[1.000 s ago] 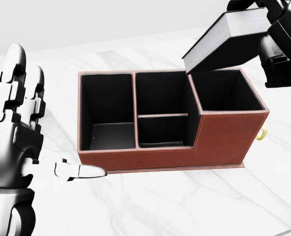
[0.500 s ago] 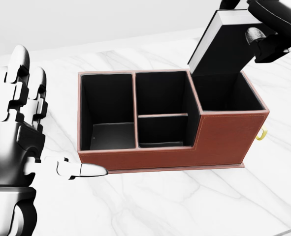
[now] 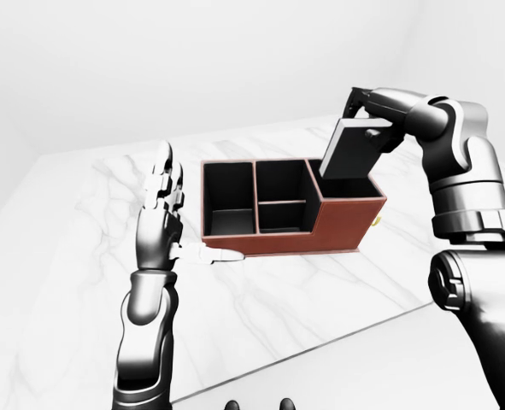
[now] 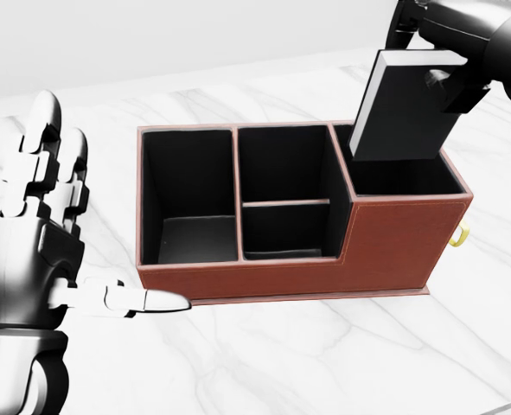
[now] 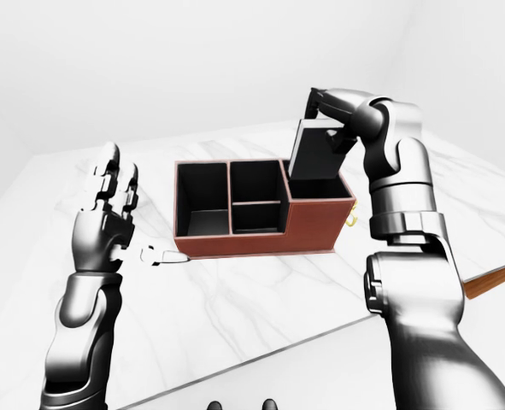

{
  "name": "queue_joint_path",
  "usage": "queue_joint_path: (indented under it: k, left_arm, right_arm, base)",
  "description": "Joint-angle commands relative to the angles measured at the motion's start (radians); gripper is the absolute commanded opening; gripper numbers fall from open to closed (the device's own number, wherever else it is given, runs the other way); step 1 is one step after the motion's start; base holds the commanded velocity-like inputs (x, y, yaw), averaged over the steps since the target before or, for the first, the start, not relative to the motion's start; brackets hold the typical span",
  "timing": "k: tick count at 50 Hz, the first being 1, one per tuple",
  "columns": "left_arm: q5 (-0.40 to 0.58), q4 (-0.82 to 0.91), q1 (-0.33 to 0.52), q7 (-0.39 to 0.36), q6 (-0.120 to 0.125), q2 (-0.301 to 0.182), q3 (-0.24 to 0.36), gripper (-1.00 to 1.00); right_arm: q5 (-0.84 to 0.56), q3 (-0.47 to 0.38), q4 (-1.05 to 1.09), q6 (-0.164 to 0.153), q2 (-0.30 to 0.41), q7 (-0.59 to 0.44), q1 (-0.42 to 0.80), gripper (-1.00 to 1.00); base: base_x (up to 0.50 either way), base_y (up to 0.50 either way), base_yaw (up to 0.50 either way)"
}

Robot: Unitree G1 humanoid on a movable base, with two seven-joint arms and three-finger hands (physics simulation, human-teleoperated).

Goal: Pick up the book and place it in the right compartment of the caddy.

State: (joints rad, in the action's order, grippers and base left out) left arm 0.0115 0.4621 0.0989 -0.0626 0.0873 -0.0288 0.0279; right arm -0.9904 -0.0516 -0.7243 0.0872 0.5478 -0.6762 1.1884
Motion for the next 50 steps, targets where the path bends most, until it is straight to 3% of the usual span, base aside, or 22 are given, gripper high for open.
queue_joint_path:
  k: [1,8,24,50]
  left_arm:
    - [0.003,-0.015,-0.006,-0.001,0.0,0.001,-0.001,1.0]
    - [0.002,-0.02,-0.003,-0.002,0.0,0.0,0.001,1.0]
    - [0.003,-0.026,-0.007,-0.004,0.0,0.002,-0.003,1.0]
    - [0.009,-0.042,-0.007,-0.005,0.0,0.002,-0.007,1.0]
  right_arm:
    - [-0.079,0.01,-0.229,0.0,0.004,0.114,0.131,-1.0]
    - [-0.115,0.029,-0.36,0.0,-0.006,0.217,0.2,-1.0]
    - [-0.116,0.043,-0.482,0.0,-0.061,0.34,0.255,-1.0]
    - [-0.14,0.064,-0.55,0.0,-0.088,0.432,0.25,-1.0]
  base:
    - [0.0,0.0,0.0]
    - [0.0,0.0,0.0]
    - [0.0,0.0,0.0]
    - [0.0,0.0,0.0]
